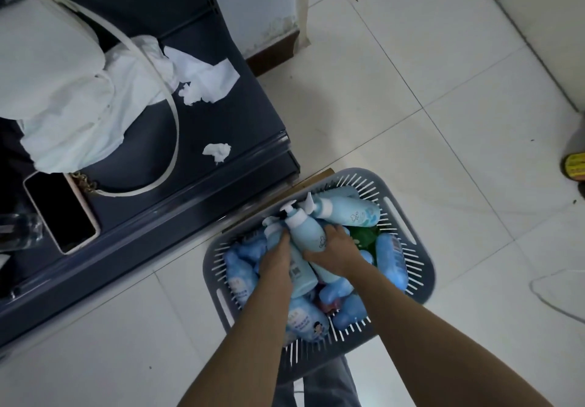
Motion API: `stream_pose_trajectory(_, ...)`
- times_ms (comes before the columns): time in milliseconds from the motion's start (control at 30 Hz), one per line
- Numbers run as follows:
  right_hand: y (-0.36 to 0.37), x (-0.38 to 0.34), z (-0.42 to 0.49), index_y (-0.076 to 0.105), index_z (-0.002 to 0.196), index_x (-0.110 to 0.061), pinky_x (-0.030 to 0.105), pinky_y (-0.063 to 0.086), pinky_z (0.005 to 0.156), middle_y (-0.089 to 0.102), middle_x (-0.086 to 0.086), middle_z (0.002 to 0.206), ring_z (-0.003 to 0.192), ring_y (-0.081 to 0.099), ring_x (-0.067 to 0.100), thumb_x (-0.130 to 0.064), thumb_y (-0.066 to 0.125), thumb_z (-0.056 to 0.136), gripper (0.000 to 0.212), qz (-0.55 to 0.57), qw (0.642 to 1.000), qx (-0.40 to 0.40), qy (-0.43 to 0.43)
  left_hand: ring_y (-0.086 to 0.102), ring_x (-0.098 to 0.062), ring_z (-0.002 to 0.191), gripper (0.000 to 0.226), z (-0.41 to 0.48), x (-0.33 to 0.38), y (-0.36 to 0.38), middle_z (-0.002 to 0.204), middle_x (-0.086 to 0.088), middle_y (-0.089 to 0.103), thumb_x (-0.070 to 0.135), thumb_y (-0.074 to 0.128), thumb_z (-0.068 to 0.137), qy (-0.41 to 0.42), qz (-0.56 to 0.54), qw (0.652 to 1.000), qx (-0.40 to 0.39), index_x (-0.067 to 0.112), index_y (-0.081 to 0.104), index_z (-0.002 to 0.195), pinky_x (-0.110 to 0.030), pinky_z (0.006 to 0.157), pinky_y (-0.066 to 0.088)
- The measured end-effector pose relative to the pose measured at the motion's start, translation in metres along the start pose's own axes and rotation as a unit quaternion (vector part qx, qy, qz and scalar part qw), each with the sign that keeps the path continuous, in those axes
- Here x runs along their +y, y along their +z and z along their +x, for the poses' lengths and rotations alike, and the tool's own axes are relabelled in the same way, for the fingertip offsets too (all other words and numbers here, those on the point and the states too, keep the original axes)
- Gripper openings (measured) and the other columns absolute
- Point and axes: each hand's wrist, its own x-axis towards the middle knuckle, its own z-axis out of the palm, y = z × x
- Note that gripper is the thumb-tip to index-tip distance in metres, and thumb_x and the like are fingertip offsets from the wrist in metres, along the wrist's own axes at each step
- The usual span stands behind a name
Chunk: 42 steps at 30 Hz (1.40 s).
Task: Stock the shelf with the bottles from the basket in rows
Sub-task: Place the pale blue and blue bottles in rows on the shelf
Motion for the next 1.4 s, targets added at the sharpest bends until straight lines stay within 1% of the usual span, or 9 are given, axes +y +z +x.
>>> stream_pose_trajectory(200, 0.002, -0.002, -0.010, 0.037, 0.133, -0.019, 0.024, 0.038, 0.080, 0.054, 0.007, 0.117, 0.105, 0.052, 0.022, -0.032, 0.069, 0.079, 0.065, 0.125, 0.992, -0.015, -0.002, 0.064, -0.023, 0.081, 0.065, 0.006, -0.007, -0.007, 0.088, -0.010, 0.068, 0.065, 0.055, 0.078, 0.015, 0.034, 0.998, -0.042, 0.008, 0.060, 0.108, -0.030, 0.068, 0.052)
stream_pose_trajectory(333, 0.005, 0.003, -0.029, 0.042, 0.127, -0.017, 0.027, 0.043, 0.080, 0.052, 0.000, 0.107, 0.096, 0.051, 0.016, -0.025, 0.073, 0.078, 0.058, 0.195, 0.981, -0.014, -0.008, 0.070, -0.028, 0.090, 0.103, -0.001, -0.026, -0.025, 0.096, -0.012, 0.073, 0.074, 0.079, 0.024, -0.012, -0.041, 0.997, -0.069, 0.016, 0.064, 0.107, -0.046, 0.087, 0.054)
stream_pose_trajectory(467, 0.001, -0.007, -0.065, 0.049, 0.113, -0.018, 0.007, 0.043, 0.058, 0.055, -0.006, 0.090, 0.076, 0.053, 0.003, -0.016, 0.073, 0.078, 0.043, 0.244, 0.969, -0.014, -0.019, 0.067, -0.028, 0.087, 0.050, -0.049, -0.027, -0.053, 0.094, -0.015, 0.072, 0.036, 0.084, 0.061, 0.049, -0.039, 0.994, -0.093, 0.008, 0.067, 0.098, -0.043, 0.087, 0.054)
stream_pose_trajectory(567, -0.007, -0.028, -0.100, 0.052, 0.109, -0.019, 0.006, 0.046, 0.058, 0.062, -0.004, 0.095, 0.077, 0.056, 0.001, -0.016, 0.077, 0.075, 0.043, 0.274, 0.960, -0.025, -0.049, 0.065, -0.030, 0.086, 0.025, -0.089, -0.027, -0.079, 0.105, -0.021, 0.068, 0.010, 0.076, 0.075, 0.119, -0.058, 0.986, -0.105, 0.006, 0.066, 0.097, -0.046, 0.085, 0.053)
stream_pose_trajectory(767, -0.034, -0.097, -0.186, 0.059, 0.094, -0.026, 0.011, 0.049, 0.058, 0.065, -0.012, 0.086, 0.078, 0.062, 0.006, -0.013, 0.081, 0.070, 0.035, 0.296, 0.945, -0.023, -0.135, 0.065, -0.038, 0.096, 0.085, -0.202, -0.010, -0.138, 0.105, -0.021, 0.069, 0.034, 0.086, 0.036, 0.250, -0.080, 0.960, -0.093, 0.003, 0.062, 0.111, -0.056, 0.084, 0.053)
stream_pose_trajectory(967, -0.067, -0.173, -0.274, 0.059, 0.094, -0.027, 0.013, 0.050, 0.058, 0.069, -0.011, 0.080, 0.070, 0.065, -0.004, -0.008, 0.081, 0.067, 0.040, 0.245, 0.922, -0.093, -0.286, 0.066, -0.024, 0.077, 0.081, -0.307, -0.020, -0.204, 0.089, -0.012, 0.067, 0.031, 0.085, 0.035, 0.377, -0.157, 0.912, -0.033, 0.008, 0.057, 0.107, -0.036, 0.065, 0.055)
stream_pose_trajectory(1167, -0.077, -0.247, -0.349, 0.060, 0.102, -0.025, 0.018, 0.052, 0.066, 0.072, -0.009, 0.088, 0.082, 0.067, 0.004, -0.040, 0.081, 0.044, 0.064, 0.182, 0.877, -0.151, -0.419, 0.064, -0.017, 0.076, 0.072, -0.386, -0.050, -0.259, 0.084, -0.003, 0.067, 0.029, 0.084, 0.037, 0.471, -0.235, 0.849, 0.053, 0.015, 0.058, 0.103, -0.025, 0.055, 0.049)
stream_pose_trajectory(1333, -0.050, -0.312, -0.400, 0.058, 0.092, -0.025, 0.012, 0.050, 0.059, 0.071, -0.019, 0.076, 0.069, 0.065, -0.003, -0.016, 0.082, 0.059, 0.042, 0.172, 0.828, -0.180, -0.502, 0.066, -0.019, 0.079, 0.073, -0.423, -0.070, -0.319, 0.088, -0.006, 0.069, 0.035, 0.082, 0.036, 0.522, -0.260, 0.801, 0.137, 0.013, 0.060, 0.102, -0.031, 0.064, 0.053)
stream_pose_trajectory(1400, -0.034, -0.336, -0.418, 0.059, 0.094, -0.022, 0.016, 0.051, 0.060, 0.071, -0.013, 0.078, 0.071, 0.066, 0.002, -0.024, 0.081, 0.058, 0.042, 0.164, 0.815, -0.184, -0.524, 0.066, -0.021, 0.080, 0.075, -0.432, -0.075, -0.344, 0.089, -0.009, 0.069, 0.035, 0.082, 0.037, 0.535, -0.270, 0.784, 0.163, 0.010, 0.059, 0.104, -0.031, 0.066, 0.054)
